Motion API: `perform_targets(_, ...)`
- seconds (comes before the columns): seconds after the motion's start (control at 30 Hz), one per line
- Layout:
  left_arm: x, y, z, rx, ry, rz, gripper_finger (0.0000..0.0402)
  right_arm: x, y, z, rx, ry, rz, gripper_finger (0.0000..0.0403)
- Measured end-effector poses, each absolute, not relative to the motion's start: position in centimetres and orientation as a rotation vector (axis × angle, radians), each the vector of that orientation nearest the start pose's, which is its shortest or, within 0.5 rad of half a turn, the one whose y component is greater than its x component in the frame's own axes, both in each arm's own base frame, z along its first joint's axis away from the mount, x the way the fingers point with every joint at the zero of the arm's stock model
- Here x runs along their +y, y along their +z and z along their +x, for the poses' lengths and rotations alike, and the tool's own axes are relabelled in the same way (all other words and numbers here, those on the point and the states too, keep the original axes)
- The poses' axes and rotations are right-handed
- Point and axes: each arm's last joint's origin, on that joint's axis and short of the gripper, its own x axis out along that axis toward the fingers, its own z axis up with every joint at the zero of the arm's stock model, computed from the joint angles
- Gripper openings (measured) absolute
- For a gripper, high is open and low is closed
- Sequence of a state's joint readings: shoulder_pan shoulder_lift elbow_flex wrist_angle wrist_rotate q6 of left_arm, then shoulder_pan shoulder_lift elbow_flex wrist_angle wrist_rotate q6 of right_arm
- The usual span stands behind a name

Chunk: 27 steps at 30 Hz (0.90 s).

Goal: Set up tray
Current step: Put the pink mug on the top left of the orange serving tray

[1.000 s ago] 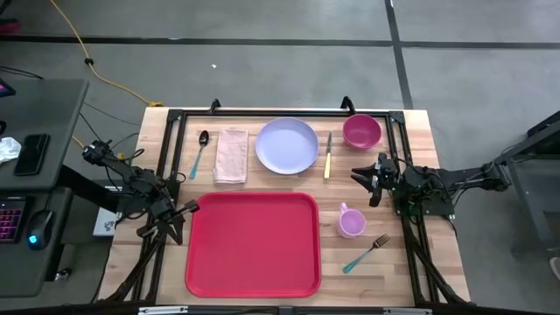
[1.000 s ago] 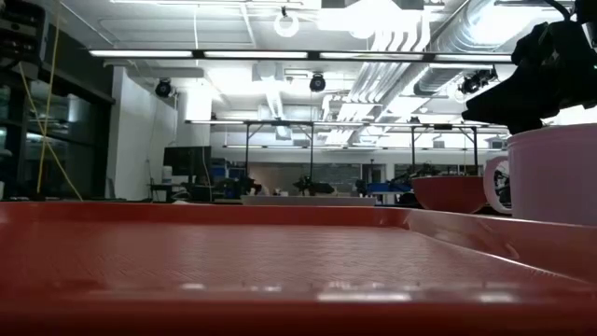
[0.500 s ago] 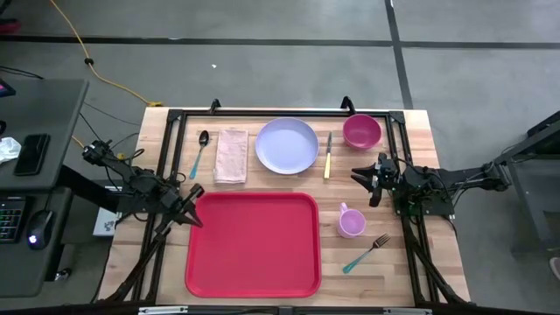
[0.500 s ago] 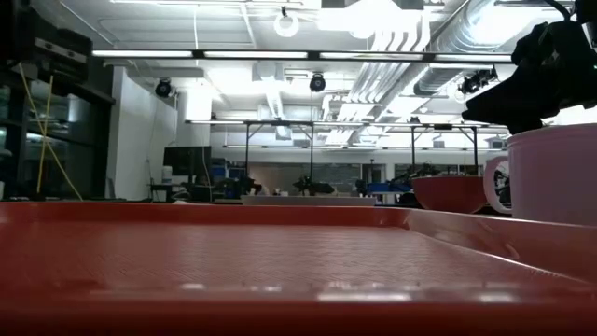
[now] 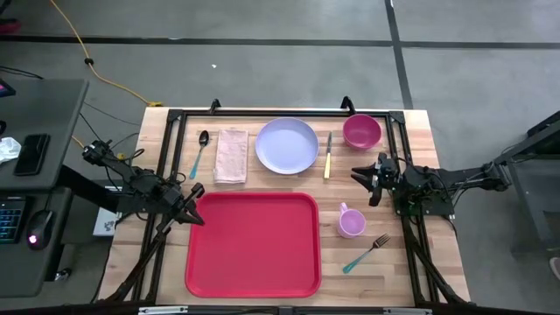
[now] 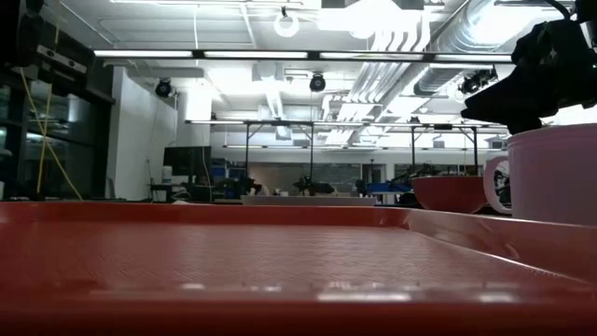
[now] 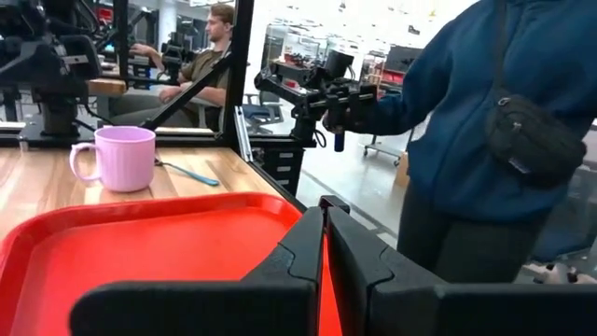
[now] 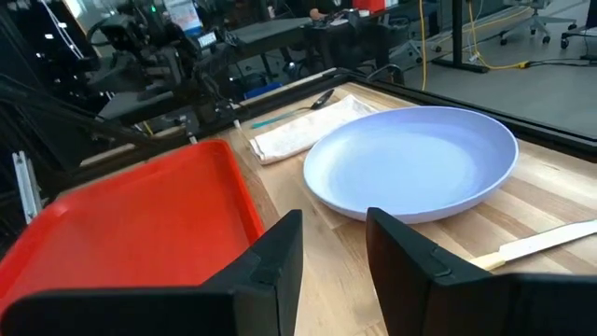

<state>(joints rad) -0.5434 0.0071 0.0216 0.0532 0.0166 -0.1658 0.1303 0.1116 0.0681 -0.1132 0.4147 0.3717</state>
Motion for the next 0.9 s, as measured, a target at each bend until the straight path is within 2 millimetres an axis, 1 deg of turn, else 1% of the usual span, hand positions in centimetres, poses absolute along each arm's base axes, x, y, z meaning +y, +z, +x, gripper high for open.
perform_targets(0.2, -5.0, 17.5, 8.2, -0.017, -0.564, -0.178, 0.0049, 0.2, 17.2, 10.0, 0.032, -0.294, 0.464, 0.0098)
perform_targets(0.37, -5.0, 17.5, 8.2, -0.017, -0.563, -0.175, 0.0049, 0.2, 17.7, 10.0, -0.013, -0.278, 0.497, 0.0098)
perform_targets(0.53, -5.0, 17.5, 8.2, -0.017, -0.563, -0.175, 0.0049, 0.5, 18.5, 10.1, -0.061, -0.148, 0.449, 0.0098)
perform_targets(0.7, -5.0, 17.5, 8.2, -0.017, -0.563, -0.175, 0.0049, 0.8, 19.5, 10.0, -0.126, -0.003, 0.460, 0.0099)
perform_targets(0.8, -5.0, 17.5, 8.2, -0.017, -0.563, -0.175, 0.0049, 0.9, 20.7, 9.8, -0.142, 0.034, 0.449, 0.0099)
perform_targets(0.9, -5.0, 17.5, 8.2, -0.017, -0.562, -0.175, 0.0049, 0.9, 22.9, 9.6, -0.161, 0.038, 0.385, 0.0099)
